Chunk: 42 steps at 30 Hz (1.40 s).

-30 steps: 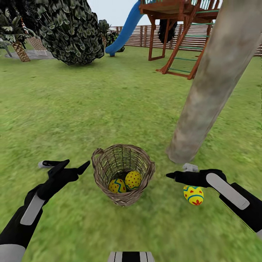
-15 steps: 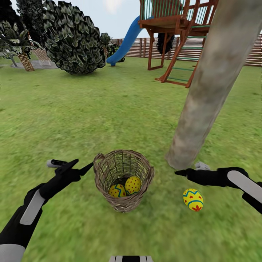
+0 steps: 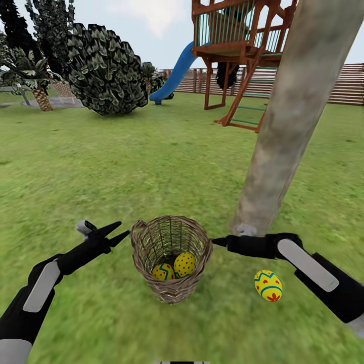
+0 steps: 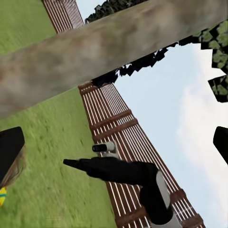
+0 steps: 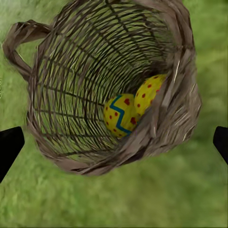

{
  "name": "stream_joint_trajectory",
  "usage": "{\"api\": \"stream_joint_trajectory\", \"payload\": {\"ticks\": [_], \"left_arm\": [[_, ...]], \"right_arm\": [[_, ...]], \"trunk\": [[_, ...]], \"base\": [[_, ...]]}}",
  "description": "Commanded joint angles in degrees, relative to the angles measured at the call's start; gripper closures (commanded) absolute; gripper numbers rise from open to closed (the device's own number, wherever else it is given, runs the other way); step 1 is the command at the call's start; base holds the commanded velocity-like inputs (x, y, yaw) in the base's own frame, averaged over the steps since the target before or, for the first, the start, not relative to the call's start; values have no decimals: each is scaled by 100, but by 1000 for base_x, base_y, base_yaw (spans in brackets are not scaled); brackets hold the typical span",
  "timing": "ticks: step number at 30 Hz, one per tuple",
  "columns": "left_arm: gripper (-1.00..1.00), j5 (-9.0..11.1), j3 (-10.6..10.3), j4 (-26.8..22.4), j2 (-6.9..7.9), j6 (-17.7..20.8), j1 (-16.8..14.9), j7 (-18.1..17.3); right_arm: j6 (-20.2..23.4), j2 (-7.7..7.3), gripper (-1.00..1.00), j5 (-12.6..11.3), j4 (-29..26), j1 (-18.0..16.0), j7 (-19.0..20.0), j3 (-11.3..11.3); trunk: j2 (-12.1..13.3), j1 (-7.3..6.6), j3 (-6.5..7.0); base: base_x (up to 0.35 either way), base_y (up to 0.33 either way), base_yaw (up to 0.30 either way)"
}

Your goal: Take the three Easter eggs out of the wicker basket on the lawn in the garden, then place them on the lawn next to a single tree (choose any tree) so that all three eggs are next to the same tree and none are left in the basket.

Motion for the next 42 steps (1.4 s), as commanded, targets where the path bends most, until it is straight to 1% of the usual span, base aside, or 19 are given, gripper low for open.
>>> {"api": "stream_joint_trajectory", "payload": {"ticks": [1, 3, 4, 5, 7, 9, 12, 13, 15, 18, 20, 24, 29, 31, 33, 34, 35, 36, 42], "left_arm": [[-100, 2, 19, 3, 3, 24, -2, -7], [-100, 2, 39, 4, 7, 23, -2, -3], [-100, 2, 47, 4, 11, 23, -2, -1], [-100, -1, 49, 4, 10, 23, -2, -1], [-100, -4, 51, 4, 10, 19, -2, 0], [-100, -5, 52, 4, 14, 16, -2, 0], [-100, -6, 57, 9, 18, 11, -2, 0], [-100, -6, 59, 14, 18, 9, -2, -2], [-100, 1, 76, 19, 13, -18, -2, -12], [-100, 6, 247, 27, -3, -200, -2, -37], [-100, 4, 303, 34, -16, -260, -2, -46], [-100, 3, 337, 39, -30, -301, -2, -51], [-100, -5, 334, 39, -42, -315, -2, -53], [-100, -6, 334, 39, -42, -332, -2, -53], [-100, -6, 334, 39, -43, -374, -2, -53], [-100, -6, 332, 39, -43, -396, -2, -53], [-100, -6, 325, 39, -43, -408, -2, -53], [-100, -6, 320, 39, -43, -416, -2, -53], [-100, -6, 314, 39, -43, -421, -2, -53]], "right_arm": [[1, 147, -100, 129, -2, -8, -60, 13], [6, 421, -100, 518, 11, -8, -67, 22], [8, 671, -100, 986, 12, -8, -65, 25], [9, 827, -100, 1263, 12, -8, -64, 27], [9, 1013, -100, 1517, 19, -8, -71, 32], [10, 1173, -100, 1757, 30, -6, -87, 106], [10, 1322, -100, 2172, 36, -5, -244, 362], [10, 1354, -100, 2227, 37, -6, -301, 405], [15, 1439, -100, 2287, 44, -4, -459, 462], [18, 1512, -100, 2296, 72, -1, -751, 535], [18, 1560, -100, 2295, 83, 0, -875, 605], [19, 1597, -100, 2288, 97, 0, -964, 713], [17, 1598, -100, 2289, 166, 5, -1037, 744], [13, 1601, -100, 2275, 209, 8, -1287, 745], [6, 1630, -100, 2257, 236, 9, -1737, 747], [5, 1701, -100, 2251, 247, 9, -2067, 740], [7, 1792, -100, 2248, 252, 9, -2281, 730], [9, 1869, -100, 2246, 254, 9, -2414, 725], [10, 1921, -100, 2223, 251, 9, -2510, 716]], "trunk": [[0, -3, 18], [2, -9, 62], [4, -11, 84], [5, -14, 106], [8, -19, 151], [10, -24, 195], [14, -32, 261], [16, -34, 284], [18, -40, 328], [18, -40, 328], [18, -40, 328], [18, -40, 328], [18, -40, 318], [18, -40, 311], [18, -40, 304], [18, -40, 303], [18, -40, 302], [18, -40, 303], [18, -40, 325]], "base": [[0, 0, 0], [0, 0, 0], [0, 0, 0], [0, 0, 0], [0, 0, 0], [0, 0, 0], [0, 0, 0], [0, 0, 49], [0, 0, 190], [0, 0, 268], [0, 0, 288], [0, 0, 295], [143, 147, 295], [214, 220, 278], [223, 228, 228], [227, 237, 99], [228, 240, 51], [229, 243, -81], [229, 252, -226]]}}
